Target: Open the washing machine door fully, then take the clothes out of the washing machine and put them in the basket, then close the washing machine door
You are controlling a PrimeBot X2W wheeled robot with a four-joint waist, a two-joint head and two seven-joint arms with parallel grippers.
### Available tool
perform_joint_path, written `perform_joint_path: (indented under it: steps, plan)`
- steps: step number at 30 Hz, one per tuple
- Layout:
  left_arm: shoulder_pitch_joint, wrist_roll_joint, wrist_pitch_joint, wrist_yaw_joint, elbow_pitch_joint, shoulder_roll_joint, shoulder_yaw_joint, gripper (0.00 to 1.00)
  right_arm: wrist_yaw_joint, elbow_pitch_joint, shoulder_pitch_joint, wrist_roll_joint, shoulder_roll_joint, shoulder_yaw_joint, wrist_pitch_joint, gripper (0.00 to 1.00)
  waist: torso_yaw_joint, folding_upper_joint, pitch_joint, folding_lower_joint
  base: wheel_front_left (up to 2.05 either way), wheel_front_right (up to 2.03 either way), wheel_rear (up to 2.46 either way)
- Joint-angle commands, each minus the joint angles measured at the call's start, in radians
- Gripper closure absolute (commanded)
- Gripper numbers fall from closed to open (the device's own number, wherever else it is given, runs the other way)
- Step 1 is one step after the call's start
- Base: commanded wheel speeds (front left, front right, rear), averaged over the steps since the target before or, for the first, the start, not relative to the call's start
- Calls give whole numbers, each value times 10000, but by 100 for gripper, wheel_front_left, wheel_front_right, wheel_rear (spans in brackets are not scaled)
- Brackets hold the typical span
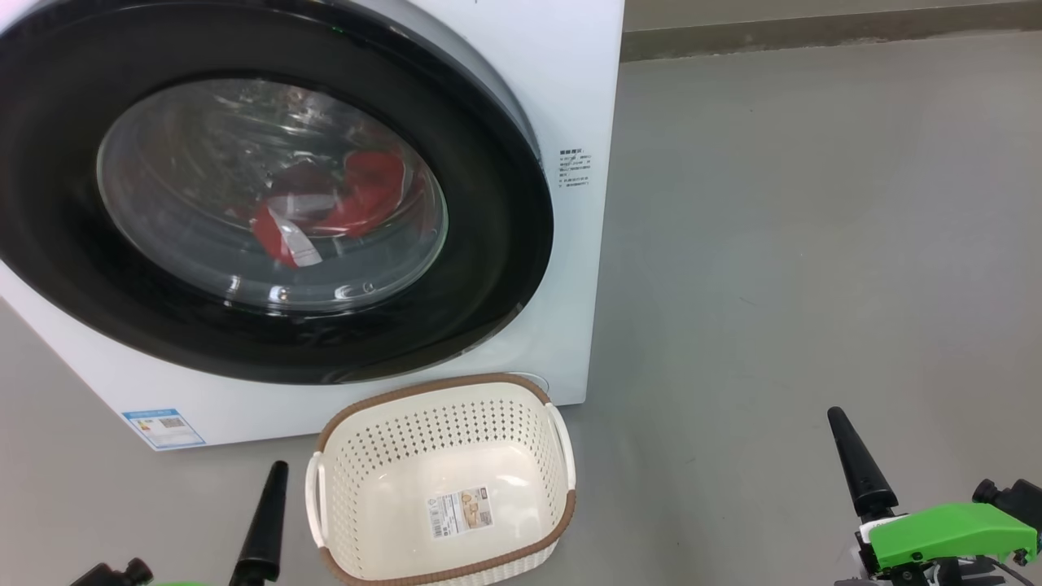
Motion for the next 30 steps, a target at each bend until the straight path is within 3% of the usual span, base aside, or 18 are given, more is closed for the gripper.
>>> perform_joint_path:
  steps: [1, 30]
  plan:
    - [-46, 405, -107, 41, -368, 157, 29, 0, -2, -312, -10, -332, -170, 153, -127, 0, 4, -1, 6, -1, 0, 0, 0]
    - [184, 3888, -929, 441, -874, 193, -345, 0, -4, -524, 166, -3290, -243, 631, -952, 0, 60, -1, 96, -1, 0, 0, 0]
